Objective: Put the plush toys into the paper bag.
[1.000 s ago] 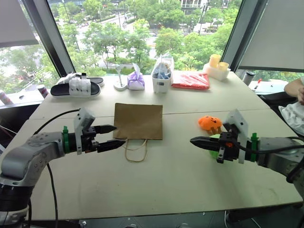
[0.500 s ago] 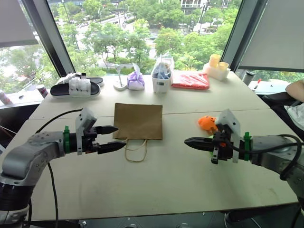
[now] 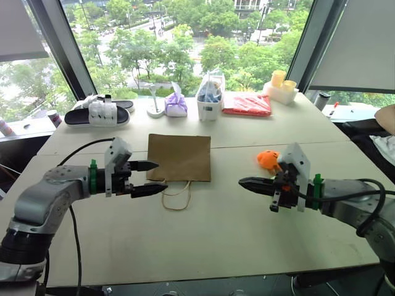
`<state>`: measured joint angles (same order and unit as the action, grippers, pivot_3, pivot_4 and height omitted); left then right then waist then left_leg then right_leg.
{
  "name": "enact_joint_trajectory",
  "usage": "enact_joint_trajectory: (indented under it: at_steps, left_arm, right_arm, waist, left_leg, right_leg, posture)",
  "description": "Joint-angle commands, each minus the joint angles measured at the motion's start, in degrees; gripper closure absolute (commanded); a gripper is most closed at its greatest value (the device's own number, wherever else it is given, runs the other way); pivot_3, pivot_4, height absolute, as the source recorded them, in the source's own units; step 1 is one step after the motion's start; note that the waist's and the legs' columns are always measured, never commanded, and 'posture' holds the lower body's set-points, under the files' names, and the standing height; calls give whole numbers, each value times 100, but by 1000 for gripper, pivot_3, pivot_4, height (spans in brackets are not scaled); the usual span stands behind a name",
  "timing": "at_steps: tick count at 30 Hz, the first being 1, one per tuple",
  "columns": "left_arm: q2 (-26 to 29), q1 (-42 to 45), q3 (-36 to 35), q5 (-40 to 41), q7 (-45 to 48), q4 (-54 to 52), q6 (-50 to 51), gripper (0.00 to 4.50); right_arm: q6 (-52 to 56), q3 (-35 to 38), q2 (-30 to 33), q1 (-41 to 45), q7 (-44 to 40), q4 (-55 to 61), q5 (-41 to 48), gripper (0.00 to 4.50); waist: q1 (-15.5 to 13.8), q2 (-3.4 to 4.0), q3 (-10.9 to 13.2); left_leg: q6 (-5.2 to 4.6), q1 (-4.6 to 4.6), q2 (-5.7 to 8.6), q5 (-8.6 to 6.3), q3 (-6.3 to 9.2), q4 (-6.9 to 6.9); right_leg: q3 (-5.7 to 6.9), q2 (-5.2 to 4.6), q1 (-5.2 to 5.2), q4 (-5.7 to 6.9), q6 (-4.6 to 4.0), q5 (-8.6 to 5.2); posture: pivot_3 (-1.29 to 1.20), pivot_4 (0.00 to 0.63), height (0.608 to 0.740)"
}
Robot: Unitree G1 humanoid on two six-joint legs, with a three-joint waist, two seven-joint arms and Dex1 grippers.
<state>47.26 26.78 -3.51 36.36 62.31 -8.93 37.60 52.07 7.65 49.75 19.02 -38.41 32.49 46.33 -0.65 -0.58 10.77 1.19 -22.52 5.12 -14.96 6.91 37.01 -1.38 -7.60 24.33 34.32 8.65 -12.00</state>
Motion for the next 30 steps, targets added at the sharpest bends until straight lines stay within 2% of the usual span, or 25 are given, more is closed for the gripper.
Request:
enact_joint_trajectory:
  at_steps: [1, 6, 10, 18, 21, 25, 28, 30]
  left_arm:
    - [23, 224, 288, -625, 331, 329, -891, 83]
    - [-35, 409, 1063, -1876, 919, 1287, -2731, 83]
    - [-334, 669, 1207, -2043, 1103, 1840, -3117, 83]
    - [-965, 1296, 1545, -2888, 1046, 3555, -4308, 83]
    - [-1129, 1460, 1549, -3000, 1054, 3964, -4622, 887]
    - [-1286, 1603, 1455, -2969, 1103, 4227, -4743, 2786]
    - [-1375, 1704, 1340, -2804, 1140, 4177, -4533, 4437]
    - [-1427, 1768, 1237, -2568, 1189, 3899, -4008, 4437]
  right_arm:
    - [-27, 190, -154, -59, 213, 353, 120, 4500]
    - [-5, 206, -251, -137, 373, 421, 98, 4500]
    - [-4, 189, -264, -189, 441, 476, 83, 4500]
    - [110, 274, -320, -342, 712, 699, 216, 4500]
    - [158, 311, -320, -365, 790, 732, 278, 4500]
    - [197, 332, -302, -473, 853, 796, 312, 4500]
    - [198, 297, -344, -641, 918, 869, 289, 4500]
    - [167, 207, -410, -749, 1002, 894, 200, 4500]
  waist:
    - [-3, 0, 0]
    - [-8, 0, -1]
    - [-13, -1, 0]
    - [3, -1, -1]
    - [-2, -1, -1]
    - [-3, -2, 0]
    - [-8, -2, -1]
    - [-3, -4, -1]
  left_leg:
    - [0, 0, 2, 0, 0, 0]
    - [0, 0, 4, 0, -4, 1]
    - [0, -2, 2, 0, 0, 1]
    - [-1, -2, 9, 0, -1, 2]
    - [-1, -2, 9, 0, 0, 3]
    - [-1, -2, 9, 0, 0, 5]
    - [-1, -2, 10, 0, 1, 6]
    - [-1, -3, 10, 0, 1, 7]
  right_leg:
    - [0, 0, 0, 0, 0, 0]
    - [-1, -1, -1, -4, -1, 1]
    - [0, -1, 0, -2, -1, 1]
    - [1, 1, 0, 0, 2, 2]
    - [2, 1, 1, 2, 3, 3]
    - [2, 0, 0, 3, 7, 5]
    - [3, 0, 0, 3, 9, 6]
    - [2, 0, 0, 4, 10, 7]
  posture:
    - [0, 150, 740]
    - [0, 150, 740]
    - [0, 150, 740]
    - [0, 150, 740]
    - [0, 150, 740]
    - [0, 150, 740]
    - [0, 150, 740]
    - [0, 150, 740]
